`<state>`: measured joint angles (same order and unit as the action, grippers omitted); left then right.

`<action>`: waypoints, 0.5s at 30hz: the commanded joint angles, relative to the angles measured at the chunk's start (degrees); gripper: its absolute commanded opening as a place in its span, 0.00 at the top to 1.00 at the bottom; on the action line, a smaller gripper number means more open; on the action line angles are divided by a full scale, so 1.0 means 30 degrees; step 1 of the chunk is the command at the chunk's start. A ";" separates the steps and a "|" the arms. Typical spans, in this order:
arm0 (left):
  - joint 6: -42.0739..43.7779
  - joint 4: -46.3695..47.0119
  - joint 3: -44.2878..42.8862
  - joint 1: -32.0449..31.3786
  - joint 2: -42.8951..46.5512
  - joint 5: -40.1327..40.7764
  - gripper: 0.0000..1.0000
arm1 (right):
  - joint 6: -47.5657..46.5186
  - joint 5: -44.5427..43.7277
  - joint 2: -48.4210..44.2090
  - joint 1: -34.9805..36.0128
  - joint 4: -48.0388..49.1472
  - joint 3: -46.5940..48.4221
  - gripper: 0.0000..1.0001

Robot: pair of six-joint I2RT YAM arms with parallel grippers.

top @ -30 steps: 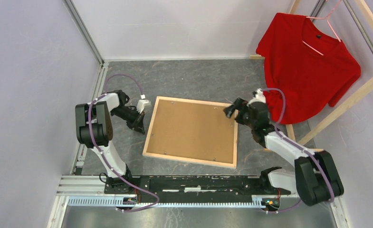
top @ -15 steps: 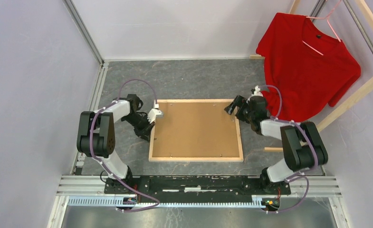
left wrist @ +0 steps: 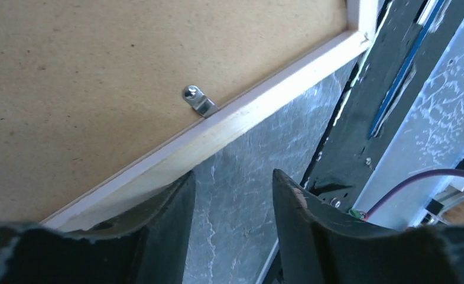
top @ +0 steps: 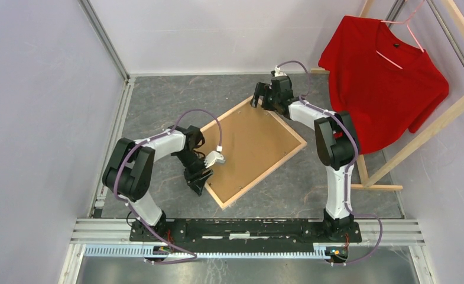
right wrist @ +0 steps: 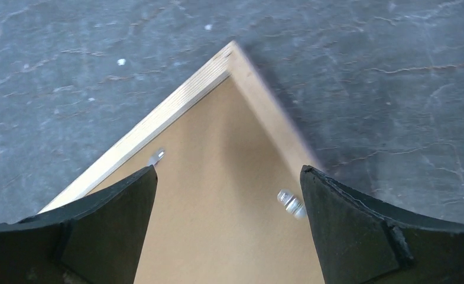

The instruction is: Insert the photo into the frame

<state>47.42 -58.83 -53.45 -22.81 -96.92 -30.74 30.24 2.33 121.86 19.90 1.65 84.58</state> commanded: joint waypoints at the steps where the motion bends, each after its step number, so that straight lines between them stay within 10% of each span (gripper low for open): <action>1: 0.1843 0.0572 -0.1289 0.0490 0.0663 -0.2118 0.40 | -0.0669 -0.0610 -0.2015 0.0489 -0.2875 0.0882 0.02; 7: 0.4808 -0.3109 -0.4412 0.4660 0.1743 -0.2358 0.40 | 0.0323 -0.2578 -0.7924 -0.0976 -0.2470 -0.5377 0.02; 15: -0.2042 0.4300 -0.9094 0.8400 -0.2800 -0.0304 0.51 | 0.0830 0.0421 -1.6131 -0.1077 -0.1875 -1.4720 0.02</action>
<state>51.66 -57.76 -76.34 -0.84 -98.37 -34.26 31.20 -1.65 82.50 15.84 -4.14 50.11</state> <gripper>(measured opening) 0.522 0.982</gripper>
